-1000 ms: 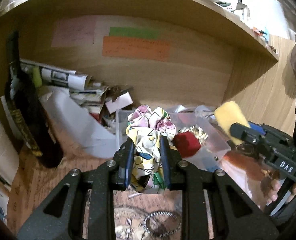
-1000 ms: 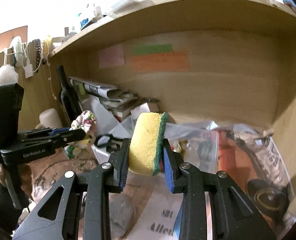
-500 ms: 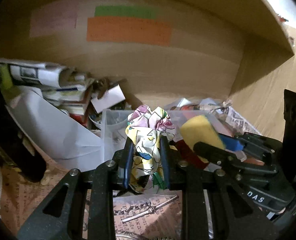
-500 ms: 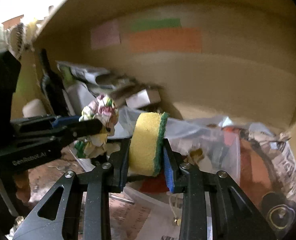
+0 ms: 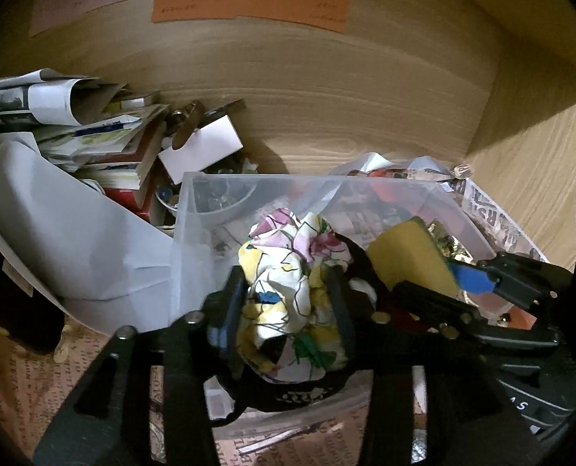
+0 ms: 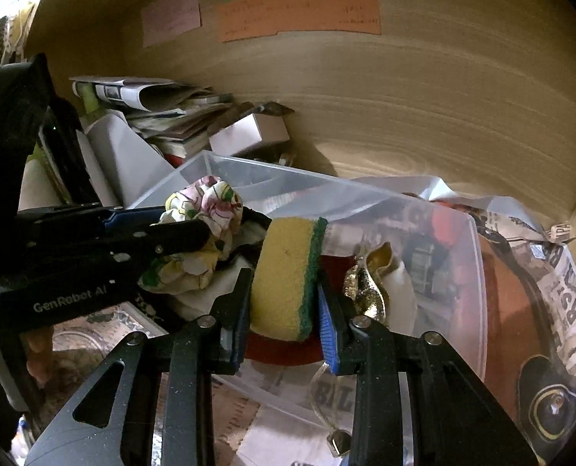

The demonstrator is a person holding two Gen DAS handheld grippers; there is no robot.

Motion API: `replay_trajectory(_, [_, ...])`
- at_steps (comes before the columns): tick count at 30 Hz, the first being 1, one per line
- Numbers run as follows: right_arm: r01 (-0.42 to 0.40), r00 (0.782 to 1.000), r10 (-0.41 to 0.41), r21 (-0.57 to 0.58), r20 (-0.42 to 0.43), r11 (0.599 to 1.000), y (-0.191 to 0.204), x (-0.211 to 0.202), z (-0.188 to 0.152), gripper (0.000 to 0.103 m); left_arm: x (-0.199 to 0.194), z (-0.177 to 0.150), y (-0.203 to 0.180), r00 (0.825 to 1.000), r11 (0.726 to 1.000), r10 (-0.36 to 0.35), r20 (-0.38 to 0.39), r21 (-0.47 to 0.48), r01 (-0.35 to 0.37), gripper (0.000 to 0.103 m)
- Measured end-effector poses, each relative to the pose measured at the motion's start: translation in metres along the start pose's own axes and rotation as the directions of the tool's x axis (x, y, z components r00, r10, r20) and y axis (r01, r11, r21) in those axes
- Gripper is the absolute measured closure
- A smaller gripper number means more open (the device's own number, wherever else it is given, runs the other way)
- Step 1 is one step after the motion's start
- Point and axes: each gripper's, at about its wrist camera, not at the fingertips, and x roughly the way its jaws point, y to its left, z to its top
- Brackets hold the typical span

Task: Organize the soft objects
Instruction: 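Carry the scrunchie and sponge over the box and open both grippers, then grasp the beaded bracelet with the left gripper while the right gripper grasps the steel wool bag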

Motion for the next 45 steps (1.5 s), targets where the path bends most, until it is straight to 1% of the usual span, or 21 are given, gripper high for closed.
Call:
replay_trajectory(2, [0.005,1.0,-0.005,-0.004,-0.003,1.0,0.001,0.002,0.001,0.069,-0.003,0.0,-0.001,1.0,1.0,0.009,0.012,0.003,-0.009,0.048])
replay_trajectory(4, [0.011,1.0,-0.011,-0.009,-0.002,1.0,0.001,0.002,0.001,0.064,-0.008,0.001,-0.001,0.999,1.0,0.019,0.032,0.002,-0.019,0.044])
replay_trajectory(6, [0.02,1.0,-0.02,-0.013,0.007,1.0,0.003,0.0,0.001,0.056,-0.014,0.001,0.0,0.999,1.0,0.015,0.047,-0.004,-0.015,0.043])
replay_trajectory(9, [0.026,0.999,-0.025,-0.015,0.04,1.0,0.005,-0.009,0.003,0.048,-0.026,0.003,0.001,0.998,1.0,0.007,0.069,-0.011,-0.006,0.041])
replay_trajectory(10, [0.031,0.998,-0.03,-0.016,0.054,0.999,0.005,-0.014,0.004,0.046,-0.031,0.003,0.001,0.997,1.0,0.005,0.078,-0.012,-0.005,0.038])
replay_trajectory(12, [0.041,0.996,-0.039,-0.019,0.079,0.999,0.006,-0.022,0.006,0.036,-0.043,0.003,-0.001,0.995,1.0,0.002,0.103,-0.008,-0.002,0.034])
replay_trajectory(14, [0.048,0.993,-0.045,-0.019,0.108,0.999,0.008,-0.033,0.008,0.032,-0.054,0.002,-0.003,0.992,1.0,0.004,0.127,0.001,-0.004,0.031])
replay_trajectory(15, [0.045,0.992,-0.042,-0.019,0.117,0.999,0.008,-0.037,0.009,0.032,-0.06,0.002,-0.004,0.99,1.0,0.004,0.139,0.007,-0.005,0.031])
replay_trajectory(16, [0.04,0.994,-0.037,-0.027,0.101,0.999,0.009,-0.041,0.01,0.032,-0.069,0.001,-0.006,0.987,1.0,0.002,0.158,0.02,-0.005,0.03])
replay_trajectory(17, [0.036,0.993,-0.033,-0.026,0.112,0.999,0.01,-0.047,0.01,0.031,-0.075,-0.001,-0.008,0.985,1.0,0.003,0.171,0.03,-0.008,0.029])
replay_trajectory(18, [0.033,0.992,-0.029,-0.025,0.123,0.999,0.011,-0.052,0.011,0.027,-0.083,-0.002,-0.01,0.982,0.999,0.008,0.189,0.041,-0.016,0.028])
replay_trajectory(20, [0.029,0.988,-0.025,-0.026,0.153,0.999,0.015,-0.062,0.01,0.024,-0.096,-0.006,-0.011,0.975,0.998,0.018,0.222,0.051,-0.03,0.02])
replay_trajectory(22, [0.026,0.985,-0.02,-0.035,0.173,0.999,0.02,-0.072,0.008,0.022,-0.107,-0.011,-0.012,0.968,0.998,0.023,0.25,0.055,-0.038,0.014])
replay_trajectory(25, [0.02,0.982,-0.01,-0.051,0.188,0.999,0.028,-0.083,0.003,0.022,-0.118,-0.021,-0.01,0.965,0.997,0.029,0.26,0.056,-0.045,0.01])
replay_trajectory(29, [0.011,0.984,0.0,-0.059,0.177,0.998,0.036,-0.089,-0.008,0.022,-0.122,-0.035,-0.006,0.97,0.998,0.043,0.241,0.044,-0.055,0.007])
replay_trajectory(32, [-0.009,0.989,0.016,-0.045,0.15,0.999,0.038,-0.089,-0.021,0.022,-0.121,-0.047,0.001,0.976,0.998,0.057,0.209,0.026,-0.064,0.006])
replay_trajectory(36, [-0.037,0.996,0.039,-0.021,0.081,0.999,0.039,-0.077,-0.041,0.022,-0.114,-0.066,0.012,0.986,0.997,0.076,0.145,0.011,-0.078,0.006])
replay_trajectory(38, [-0.064,0.998,0.063,0.004,0.028,0.998,0.04,-0.067,-0.053,0.022,-0.108,-0.077,0.018,0.992,0.997,0.078,0.096,0.003,-0.078,0.006])
replay_trajectory(40, [-0.08,0.997,0.081,0.022,-0.009,0.997,0.041,-0.061,-0.064,0.022,-0.103,-0.088,0.02,0.996,0.997,0.075,0.054,0.001,-0.075,0.006])
replay_trajectory(42, [-0.088,0.995,0.089,0.033,-0.035,0.996,0.042,-0.057,-0.072,0.022,-0.099,-0.097,0.019,0.997,0.997,0.072,0.027,0.003,-0.072,0.006])
replay_trajectory(45, [-0.104,0.991,0.107,0.05,-0.073,0.993,0.043,-0.053,-0.082,0.022,-0.092,-0.111,0.014,0.999,0.999,0.044,-0.016,0.002,-0.044,0.006])
